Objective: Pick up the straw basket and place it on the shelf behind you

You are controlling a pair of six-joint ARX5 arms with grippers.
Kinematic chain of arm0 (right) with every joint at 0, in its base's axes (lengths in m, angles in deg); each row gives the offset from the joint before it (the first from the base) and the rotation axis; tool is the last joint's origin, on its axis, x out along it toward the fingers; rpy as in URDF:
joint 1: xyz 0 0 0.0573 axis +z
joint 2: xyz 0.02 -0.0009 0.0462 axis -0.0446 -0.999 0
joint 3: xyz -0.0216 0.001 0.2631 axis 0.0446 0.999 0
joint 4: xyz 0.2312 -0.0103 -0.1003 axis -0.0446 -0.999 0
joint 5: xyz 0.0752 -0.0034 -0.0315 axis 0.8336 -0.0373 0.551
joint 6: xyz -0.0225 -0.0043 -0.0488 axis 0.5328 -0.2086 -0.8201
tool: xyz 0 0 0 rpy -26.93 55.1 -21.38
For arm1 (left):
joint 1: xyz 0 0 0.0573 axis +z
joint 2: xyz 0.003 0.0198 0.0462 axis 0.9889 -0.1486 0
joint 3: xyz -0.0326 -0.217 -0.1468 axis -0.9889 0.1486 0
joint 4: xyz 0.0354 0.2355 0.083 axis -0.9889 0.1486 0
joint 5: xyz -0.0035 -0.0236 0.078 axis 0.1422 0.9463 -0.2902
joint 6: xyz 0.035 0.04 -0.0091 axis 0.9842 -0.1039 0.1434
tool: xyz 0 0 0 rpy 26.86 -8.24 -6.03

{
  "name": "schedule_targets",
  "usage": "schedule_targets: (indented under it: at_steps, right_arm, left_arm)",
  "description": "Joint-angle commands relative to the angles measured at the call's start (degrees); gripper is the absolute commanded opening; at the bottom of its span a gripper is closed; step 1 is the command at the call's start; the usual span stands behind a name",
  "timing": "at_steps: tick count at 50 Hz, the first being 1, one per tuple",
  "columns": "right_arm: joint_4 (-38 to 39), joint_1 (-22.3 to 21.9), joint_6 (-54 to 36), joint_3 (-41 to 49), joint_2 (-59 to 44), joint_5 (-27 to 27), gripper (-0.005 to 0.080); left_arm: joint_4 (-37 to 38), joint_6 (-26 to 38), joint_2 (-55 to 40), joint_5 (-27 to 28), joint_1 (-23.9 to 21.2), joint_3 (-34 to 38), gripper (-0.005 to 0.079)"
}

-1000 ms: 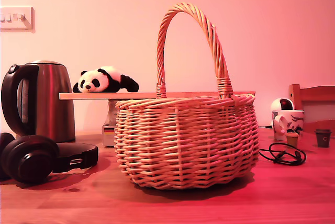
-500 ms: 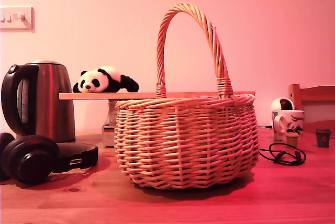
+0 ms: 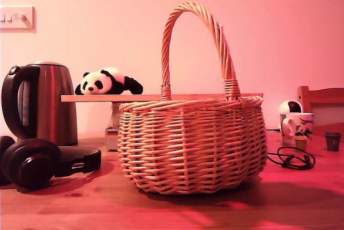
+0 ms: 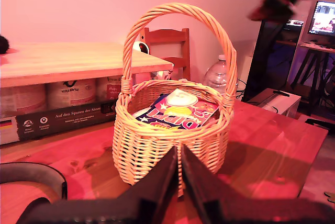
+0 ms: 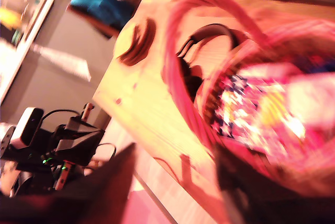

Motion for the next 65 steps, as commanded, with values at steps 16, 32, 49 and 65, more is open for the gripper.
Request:
schedule_targets:
  at_steps: [16,32,49,65]
  right_arm:
    - [1.6,5.9,-1.4,-8.6,-10.1,0.2,0.0517]
    - [4.7,7.5,-1.7,-11.8,-17.8,-0.2,0.0517]
    - [5.8,9.7,-1.9,-12.2,-19.5,1.2,0.0449]
    - [6.3,11.6,-2.0,-15.6,-19.5,2.7,0.0005]
  left_arm:
    - [-0.5,-0.2,0.5,0.2,-0.2,0.4,-0.0019]
    - [-0.5,-0.2,0.5,0.2,-0.2,0.4,-0.0019]
    - [-0.5,-0.2,0.5,0.2,-0.2,0.4,-0.0019]
    - [-0.4,-0.2,0.5,0.3,-0.2,0.4,-0.0019]
